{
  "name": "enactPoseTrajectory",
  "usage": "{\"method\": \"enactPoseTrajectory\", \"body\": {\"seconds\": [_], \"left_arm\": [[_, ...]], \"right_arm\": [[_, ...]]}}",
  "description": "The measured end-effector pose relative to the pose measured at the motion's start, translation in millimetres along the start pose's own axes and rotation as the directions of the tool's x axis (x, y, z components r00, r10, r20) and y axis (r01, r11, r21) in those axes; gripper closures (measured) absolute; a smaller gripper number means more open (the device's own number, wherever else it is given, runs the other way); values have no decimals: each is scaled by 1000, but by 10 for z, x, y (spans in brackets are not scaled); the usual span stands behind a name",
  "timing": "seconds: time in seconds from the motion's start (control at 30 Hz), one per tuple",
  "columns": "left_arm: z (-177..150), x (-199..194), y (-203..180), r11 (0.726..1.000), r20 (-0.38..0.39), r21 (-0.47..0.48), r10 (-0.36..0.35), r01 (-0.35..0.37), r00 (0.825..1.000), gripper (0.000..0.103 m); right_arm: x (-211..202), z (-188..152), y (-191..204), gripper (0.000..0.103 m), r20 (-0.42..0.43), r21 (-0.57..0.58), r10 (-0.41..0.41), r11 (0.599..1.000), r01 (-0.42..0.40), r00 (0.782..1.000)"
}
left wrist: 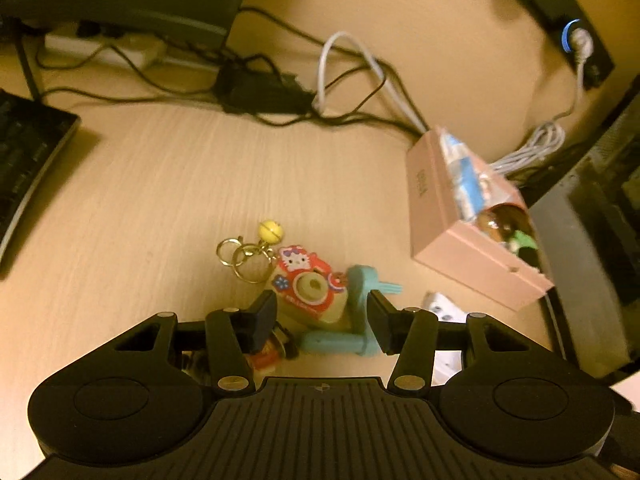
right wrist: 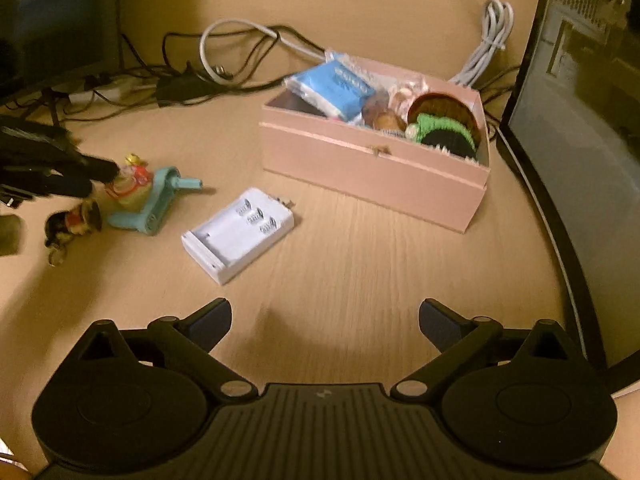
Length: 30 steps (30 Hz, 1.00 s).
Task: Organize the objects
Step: 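Move the open left tool toward the red-and-black figurine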
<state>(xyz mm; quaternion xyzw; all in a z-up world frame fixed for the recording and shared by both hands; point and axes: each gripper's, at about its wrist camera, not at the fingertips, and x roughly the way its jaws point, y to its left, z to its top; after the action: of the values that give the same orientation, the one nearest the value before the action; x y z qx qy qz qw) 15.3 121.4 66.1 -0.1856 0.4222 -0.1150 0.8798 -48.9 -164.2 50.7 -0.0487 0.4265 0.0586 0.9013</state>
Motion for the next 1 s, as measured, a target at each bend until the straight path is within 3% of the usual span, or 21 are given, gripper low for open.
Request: {"method": "enactPoseTrajectory", "body": {"seconds": [0.2,0.47,0.67,0.8,0.9,1.0], "left_arm": [[-109,-245,-53,996,19,86,18,-19,1000,49],[-320,-326,-50,995,-20,98,22,-20,1000,49],[-351,-415,65,996,20,52,69,-70,997,49],[-311,-562,233,992,92,-41,125,-121,988,49],[-269,-632,256,994,100,-28,108,-105,989,49],[-273,-604,110,998,60,45,47,-49,997,49]], "right_arm": [[164,-66,-28,3,-46,41,26,999,-24,999],[251,-92,43,0,-40,45,40,998,-38,998],[246,-126,69,0,-8,44,34,998,-34,999],[247,-118,68,0,-13,42,34,999,-33,999],[254,-98,71,0,-23,27,43,999,-42,999],[260,-65,55,0,-41,15,56,998,-55,998]]}}
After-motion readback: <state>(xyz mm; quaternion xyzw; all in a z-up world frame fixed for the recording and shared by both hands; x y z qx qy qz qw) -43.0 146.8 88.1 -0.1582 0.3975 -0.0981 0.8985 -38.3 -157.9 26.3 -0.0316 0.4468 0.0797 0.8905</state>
